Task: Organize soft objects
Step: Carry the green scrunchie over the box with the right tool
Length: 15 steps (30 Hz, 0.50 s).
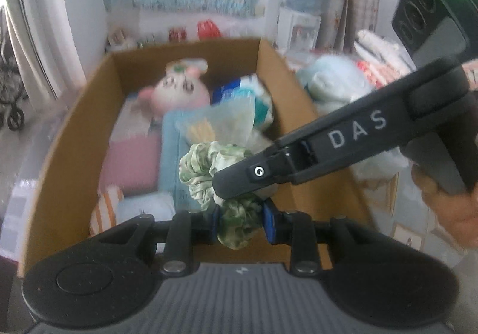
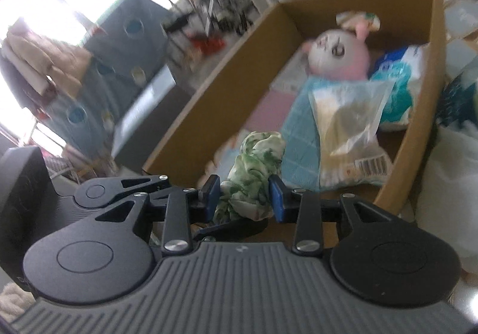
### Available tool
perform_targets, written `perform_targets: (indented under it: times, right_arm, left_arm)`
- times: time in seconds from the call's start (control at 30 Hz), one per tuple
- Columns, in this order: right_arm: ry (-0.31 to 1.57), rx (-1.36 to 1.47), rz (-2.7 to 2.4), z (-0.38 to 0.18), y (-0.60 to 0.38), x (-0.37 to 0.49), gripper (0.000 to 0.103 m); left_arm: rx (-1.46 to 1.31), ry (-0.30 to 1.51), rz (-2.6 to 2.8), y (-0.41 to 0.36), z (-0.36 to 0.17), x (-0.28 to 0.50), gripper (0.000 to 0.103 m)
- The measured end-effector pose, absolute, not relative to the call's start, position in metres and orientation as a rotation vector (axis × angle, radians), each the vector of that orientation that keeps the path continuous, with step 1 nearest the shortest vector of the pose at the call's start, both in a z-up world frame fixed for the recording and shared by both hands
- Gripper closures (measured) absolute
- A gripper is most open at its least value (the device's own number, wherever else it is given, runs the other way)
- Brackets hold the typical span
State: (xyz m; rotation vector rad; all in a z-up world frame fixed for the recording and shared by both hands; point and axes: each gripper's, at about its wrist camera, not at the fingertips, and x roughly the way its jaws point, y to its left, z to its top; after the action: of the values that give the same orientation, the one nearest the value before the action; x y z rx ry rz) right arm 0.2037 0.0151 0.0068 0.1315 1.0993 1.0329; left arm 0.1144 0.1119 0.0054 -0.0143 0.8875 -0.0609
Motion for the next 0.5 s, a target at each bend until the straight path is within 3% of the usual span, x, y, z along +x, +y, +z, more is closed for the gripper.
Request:
perform_targets:
  times: [0.23, 0.43, 0.5]
  right_arm:
    - [1.175, 0.005, 1.025, -0.009, 0.036, 0.199, 0.063]
    - [1.193, -0.075, 1.013, -0.013, 0.05, 0.199, 0.053]
    - [1.202, -0.082, 1.012, -0.016, 0.053, 0.202, 0.051]
  left_arm:
    - [-0.021, 0.969, -0.102, 0.124, -0.016, 0.108, 0.07]
    - [-0.018, 0.987, -0.107, 0.128, -0.018, 0.105, 0.056]
    - [-0.03, 0.988, -0.119, 0.129, -0.018, 0.104, 0.048]
